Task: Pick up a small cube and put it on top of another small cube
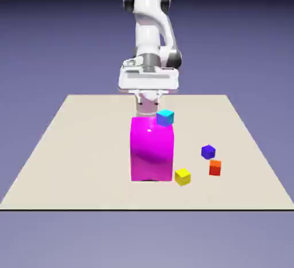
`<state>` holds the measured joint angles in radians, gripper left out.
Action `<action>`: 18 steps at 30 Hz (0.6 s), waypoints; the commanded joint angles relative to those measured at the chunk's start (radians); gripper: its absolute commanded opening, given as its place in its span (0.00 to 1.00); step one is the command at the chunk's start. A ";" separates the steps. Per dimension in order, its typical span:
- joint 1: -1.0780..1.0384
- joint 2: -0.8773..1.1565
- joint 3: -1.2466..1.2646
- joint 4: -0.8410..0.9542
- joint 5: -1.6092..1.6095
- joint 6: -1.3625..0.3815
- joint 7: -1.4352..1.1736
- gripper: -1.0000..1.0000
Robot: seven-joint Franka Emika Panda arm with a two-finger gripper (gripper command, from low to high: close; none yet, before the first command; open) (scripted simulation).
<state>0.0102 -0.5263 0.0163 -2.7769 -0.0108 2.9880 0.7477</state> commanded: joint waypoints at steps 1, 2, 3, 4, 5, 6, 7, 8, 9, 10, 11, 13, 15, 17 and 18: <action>-0.001 0.036 0.014 0.028 -0.009 -0.041 0.006 0.50; -0.003 0.073 0.027 0.055 -0.018 -0.081 0.011 0.50; -0.004 0.109 0.041 0.082 -0.027 -0.122 0.017 0.50; -0.006 0.145 0.054 0.110 -0.036 -0.162 0.022 0.50; -0.007 0.181 0.068 0.137 -0.045 -0.203 0.028 0.50; -0.009 0.217 0.081 0.165 -0.054 -0.244 0.033 0.50; -0.010 0.254 0.095 0.192 -0.063 -0.284 0.039 0.50; -0.012 0.290 0.108 0.220 -0.072 -0.325 0.044 0.50; -0.013 0.326 0.122 0.247 -0.081 -0.366 0.050 0.50; -0.015 0.362 0.135 0.275 -0.090 -0.406 0.055 0.50; -0.016 0.399 0.149 0.302 -0.099 -0.447 0.061 0.50; -0.019 0.471 0.176 0.357 -0.117 -0.528 0.072 0.50; -0.022 0.544 0.203 0.412 -0.135 -0.609 0.083 0.50; -0.025 0.616 0.230 0.467 -0.152 -0.690 0.094 0.50; -0.027 0.652 0.243 0.494 -0.161 -0.731 0.099 0.50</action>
<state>-0.0153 0.1260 0.2594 -2.2826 -0.1723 2.2571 0.8468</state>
